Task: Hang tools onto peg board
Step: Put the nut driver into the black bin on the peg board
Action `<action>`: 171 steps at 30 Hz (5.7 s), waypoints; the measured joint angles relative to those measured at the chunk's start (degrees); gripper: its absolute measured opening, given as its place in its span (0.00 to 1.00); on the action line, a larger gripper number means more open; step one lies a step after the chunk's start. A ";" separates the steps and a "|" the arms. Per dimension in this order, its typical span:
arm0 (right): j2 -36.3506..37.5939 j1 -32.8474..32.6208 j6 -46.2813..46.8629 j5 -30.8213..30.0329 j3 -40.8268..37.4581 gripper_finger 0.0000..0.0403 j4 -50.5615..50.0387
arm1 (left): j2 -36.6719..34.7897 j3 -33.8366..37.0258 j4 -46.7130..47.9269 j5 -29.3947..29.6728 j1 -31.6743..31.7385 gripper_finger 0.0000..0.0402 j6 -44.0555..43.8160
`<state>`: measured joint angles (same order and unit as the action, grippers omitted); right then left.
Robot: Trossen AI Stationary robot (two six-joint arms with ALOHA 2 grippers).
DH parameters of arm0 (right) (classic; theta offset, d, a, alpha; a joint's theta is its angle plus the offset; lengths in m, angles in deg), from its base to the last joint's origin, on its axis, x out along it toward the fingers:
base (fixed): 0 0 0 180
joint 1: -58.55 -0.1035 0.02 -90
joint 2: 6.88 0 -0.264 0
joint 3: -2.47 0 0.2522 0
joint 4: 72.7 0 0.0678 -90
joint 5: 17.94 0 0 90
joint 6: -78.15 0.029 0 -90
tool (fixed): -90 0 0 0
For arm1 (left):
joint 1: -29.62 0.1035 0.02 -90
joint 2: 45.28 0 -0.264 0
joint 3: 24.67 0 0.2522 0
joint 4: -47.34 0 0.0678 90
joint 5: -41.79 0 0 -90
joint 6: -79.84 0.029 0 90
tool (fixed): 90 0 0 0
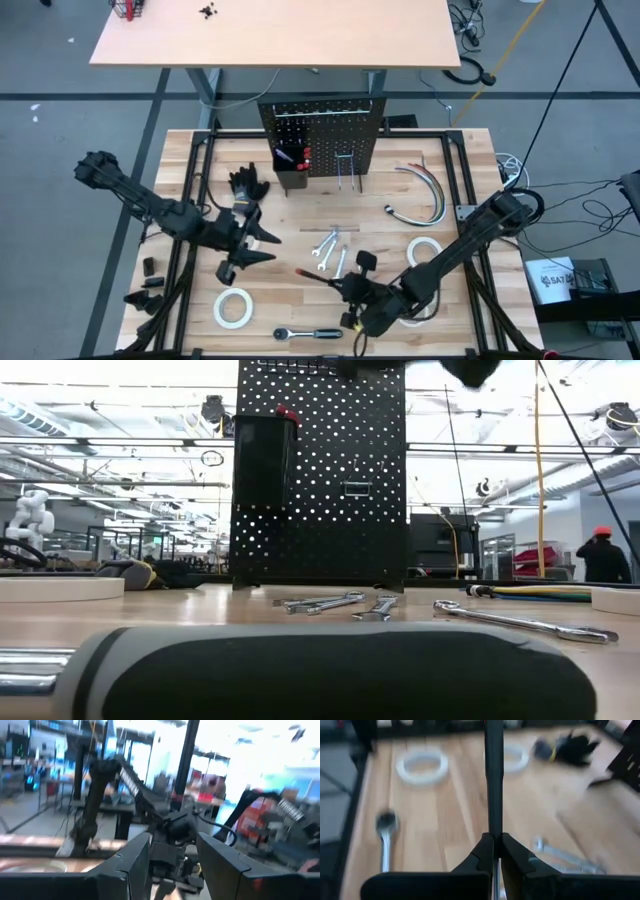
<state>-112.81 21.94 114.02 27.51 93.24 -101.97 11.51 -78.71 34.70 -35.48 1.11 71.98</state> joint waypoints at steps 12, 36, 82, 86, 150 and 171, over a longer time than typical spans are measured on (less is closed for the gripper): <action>5.25 1.02 -14.78 -7.15 0.07 0.02 25.44 | -1.15 19.09 -28.72 -0.46 0.00 0.41 -8.81; 5.16 10.75 -18.59 7.38 0.09 0.02 35.04 | 10.24 13.89 -36.66 6.81 -1.59 0.41 2.50; 5.14 11.46 -15.53 8.89 0.17 0.03 33.22 | 10.61 13.73 -44.80 6.87 -0.37 0.41 -0.18; 5.14 11.46 -15.53 8.87 0.17 0.03 33.22 | 10.61 13.73 -44.69 7.40 -0.35 0.41 -0.75; 4.41 16.09 -2.06 23.93 0.19 0.68 30.31 | 10.61 13.71 -27.40 8.30 -0.50 0.09 -6.84; 1.21 17.91 -2.06 25.46 0.20 0.22 31.40 | 10.61 13.73 -23.07 9.40 -0.37 0.09 -6.84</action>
<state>-111.60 39.85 111.96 52.97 93.44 -70.56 22.12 -64.98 11.63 -26.08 0.74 65.15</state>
